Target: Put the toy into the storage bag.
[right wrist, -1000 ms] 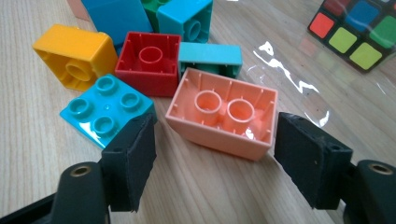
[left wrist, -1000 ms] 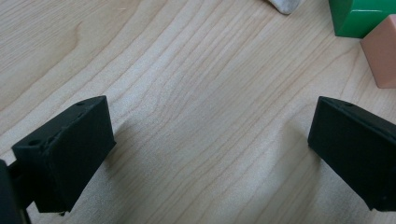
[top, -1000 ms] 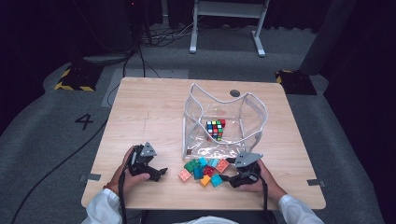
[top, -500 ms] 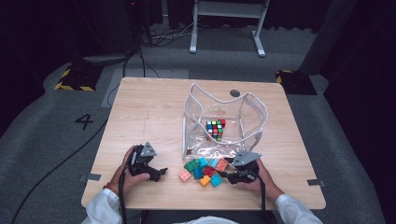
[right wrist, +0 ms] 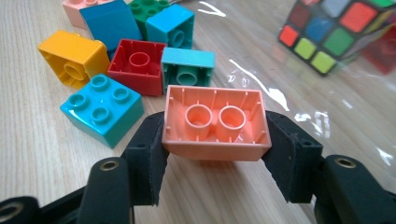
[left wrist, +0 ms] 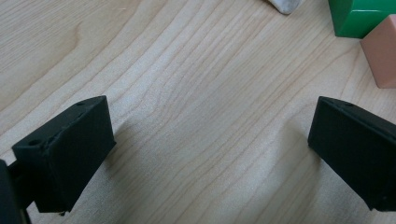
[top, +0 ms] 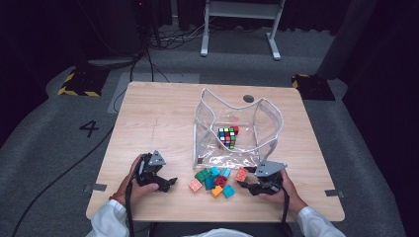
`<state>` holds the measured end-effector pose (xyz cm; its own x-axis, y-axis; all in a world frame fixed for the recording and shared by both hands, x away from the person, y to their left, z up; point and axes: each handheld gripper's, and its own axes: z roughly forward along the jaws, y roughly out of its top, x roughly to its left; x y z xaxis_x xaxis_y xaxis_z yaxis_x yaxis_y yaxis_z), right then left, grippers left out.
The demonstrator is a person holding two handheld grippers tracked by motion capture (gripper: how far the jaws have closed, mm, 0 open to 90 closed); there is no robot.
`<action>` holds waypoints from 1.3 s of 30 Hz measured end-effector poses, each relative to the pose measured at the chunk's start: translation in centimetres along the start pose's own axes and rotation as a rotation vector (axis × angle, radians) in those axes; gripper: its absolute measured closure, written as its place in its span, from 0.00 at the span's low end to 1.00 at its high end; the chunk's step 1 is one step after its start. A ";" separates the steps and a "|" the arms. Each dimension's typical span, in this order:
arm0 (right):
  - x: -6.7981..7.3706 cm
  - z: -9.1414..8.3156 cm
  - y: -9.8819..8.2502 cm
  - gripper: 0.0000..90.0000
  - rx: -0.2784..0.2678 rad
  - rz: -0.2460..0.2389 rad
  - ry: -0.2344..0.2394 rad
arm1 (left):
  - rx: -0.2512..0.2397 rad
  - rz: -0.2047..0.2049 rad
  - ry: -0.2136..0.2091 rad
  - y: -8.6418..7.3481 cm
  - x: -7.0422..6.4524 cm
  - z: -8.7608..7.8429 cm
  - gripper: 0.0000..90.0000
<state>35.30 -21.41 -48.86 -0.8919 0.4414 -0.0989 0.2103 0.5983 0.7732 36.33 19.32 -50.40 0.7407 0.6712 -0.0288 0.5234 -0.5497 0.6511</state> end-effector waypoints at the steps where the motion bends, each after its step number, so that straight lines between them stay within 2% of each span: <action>1: -0.1 -0.3 -0.1 0.48 -0.005 0.006 -0.003 | 0.002 0.002 -0.001 0.0 0.0 0.0 0.00; 4: -0.6 -1.3 -0.5 0.48 -0.018 0.002 -0.016 | 0.002 0.002 -0.001 0.0 0.0 0.0 0.00; 8: -1.4 -3.0 -1.2 0.48 -0.020 0.033 -0.025 | 0.000 0.000 0.000 0.0 0.0 0.0 0.00; 10: -1.9 -3.6 -1.5 0.48 -0.027 0.031 -0.033 | 0.000 0.000 0.000 0.0 0.0 0.0 0.00; 11: -2.2 -4.0 -1.7 0.48 -0.034 0.055 -0.028 | 0.001 -0.001 -0.002 0.0 0.0 0.0 0.00; 14: -2.8 -4.9 -2.0 0.48 -0.035 0.062 -0.036 | 0.001 0.001 -0.001 0.0 0.0 0.0 0.00; 17: -3.4 -5.8 -2.3 0.48 -0.041 0.062 -0.055 | 0.001 0.001 -0.001 0.0 0.0 0.0 0.00; 19: -3.7 -6.4 -2.4 0.48 -0.039 0.083 -0.059 | 0.000 -0.001 0.000 0.0 0.0 0.0 0.00; 25: -5.0 -7.9 -2.6 0.48 -0.049 0.098 -0.113 | 0.000 -0.001 0.000 0.0 0.0 0.0 0.00; 32: -7.0 -10.2 -1.9 0.48 -0.107 0.133 -0.159 | 0.000 0.000 0.000 0.0 0.0 0.0 0.00; 39: -9.0 -12.1 -0.3 0.48 -0.134 0.132 -0.213 | 0.000 0.000 0.000 0.0 0.0 0.0 0.00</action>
<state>38.40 -33.63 -40.58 -0.7529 0.6489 -0.1101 0.2521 0.4388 0.8625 36.33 19.31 -50.40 0.7406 0.6714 -0.0288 0.5235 -0.5495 0.6511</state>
